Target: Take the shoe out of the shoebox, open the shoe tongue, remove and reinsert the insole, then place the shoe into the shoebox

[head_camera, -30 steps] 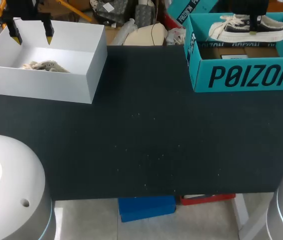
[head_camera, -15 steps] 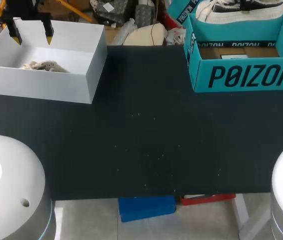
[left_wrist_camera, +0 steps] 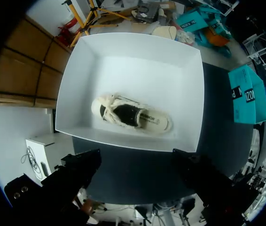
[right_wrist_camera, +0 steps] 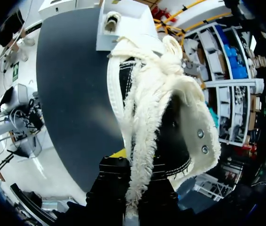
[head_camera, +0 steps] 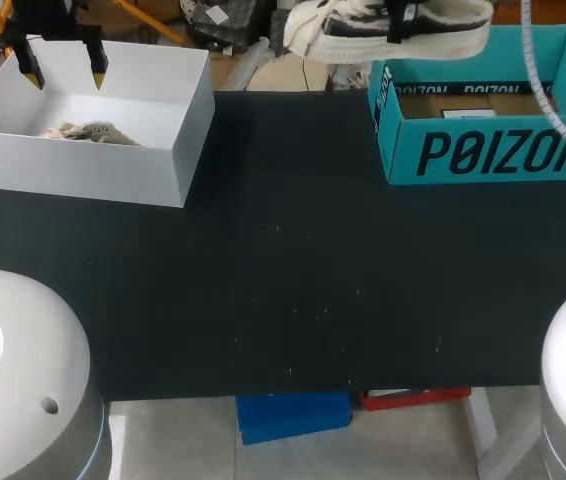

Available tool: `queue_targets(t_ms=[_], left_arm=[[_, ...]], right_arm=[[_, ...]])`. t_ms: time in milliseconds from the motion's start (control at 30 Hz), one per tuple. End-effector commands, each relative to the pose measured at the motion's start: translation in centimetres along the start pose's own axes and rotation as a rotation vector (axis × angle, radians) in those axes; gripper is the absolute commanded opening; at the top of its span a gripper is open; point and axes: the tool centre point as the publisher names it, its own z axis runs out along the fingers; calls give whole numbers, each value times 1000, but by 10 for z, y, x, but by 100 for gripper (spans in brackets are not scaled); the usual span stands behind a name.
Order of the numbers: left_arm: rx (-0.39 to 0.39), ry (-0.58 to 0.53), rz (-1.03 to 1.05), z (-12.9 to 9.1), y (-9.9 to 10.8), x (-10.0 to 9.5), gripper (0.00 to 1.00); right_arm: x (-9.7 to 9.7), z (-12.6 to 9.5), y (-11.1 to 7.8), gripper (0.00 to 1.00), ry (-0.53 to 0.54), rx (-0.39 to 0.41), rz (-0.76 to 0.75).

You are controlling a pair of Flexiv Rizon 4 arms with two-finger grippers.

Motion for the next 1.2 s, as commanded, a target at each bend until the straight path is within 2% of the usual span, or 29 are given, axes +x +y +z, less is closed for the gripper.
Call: queue_targets(t_ms=[33, 100, 200, 367, 567, 700, 900, 1200], left_arm=[[-1, -2, -1, 0, 0, 0, 100], [-1, -2, -1, 0, 0, 0, 100], [-1, -2, -1, 0, 0, 0, 100], [-1, -2, -1, 0, 0, 0, 100], [-1, -2, -1, 0, 0, 0, 100], [-1, -2, -1, 0, 0, 0, 100], [-1, -2, -1, 0, 0, 0, 100], [-1, -2, -1, 0, 0, 0, 100]], right_arm=[[54, -11, 50, 0, -195, 35, -22], [75, -5, 67, 0, -188, 5, 8], [105, 10, 87, 0, -159, 26, -32], [140, 37, 105, 0, -120, 36, -32], [174, 74, 113, 0, -82, 43, 0], [200, 106, 115, 0, -56, 68, 5], [236, 154, 118, 0, -37, 59, 21], [253, 196, 116, 0, -53, 11, 21]])
